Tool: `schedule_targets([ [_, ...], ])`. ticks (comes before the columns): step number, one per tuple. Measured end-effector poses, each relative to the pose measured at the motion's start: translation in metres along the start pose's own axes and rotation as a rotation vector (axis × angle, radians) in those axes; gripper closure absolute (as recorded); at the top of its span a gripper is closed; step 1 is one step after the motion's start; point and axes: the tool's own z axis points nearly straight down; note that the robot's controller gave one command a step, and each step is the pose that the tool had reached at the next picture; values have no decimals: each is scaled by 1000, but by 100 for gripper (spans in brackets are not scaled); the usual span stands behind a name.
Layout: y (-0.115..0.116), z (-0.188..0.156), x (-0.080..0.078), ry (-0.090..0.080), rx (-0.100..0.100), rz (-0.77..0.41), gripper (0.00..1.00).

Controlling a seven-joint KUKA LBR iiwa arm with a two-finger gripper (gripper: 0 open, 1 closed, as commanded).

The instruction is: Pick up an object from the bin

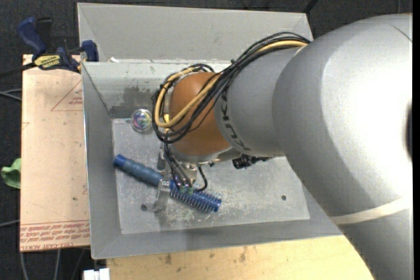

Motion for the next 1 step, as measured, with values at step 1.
schedule_targets([
  [1, 0, 0, 0, 0, 0, 1, 0],
])
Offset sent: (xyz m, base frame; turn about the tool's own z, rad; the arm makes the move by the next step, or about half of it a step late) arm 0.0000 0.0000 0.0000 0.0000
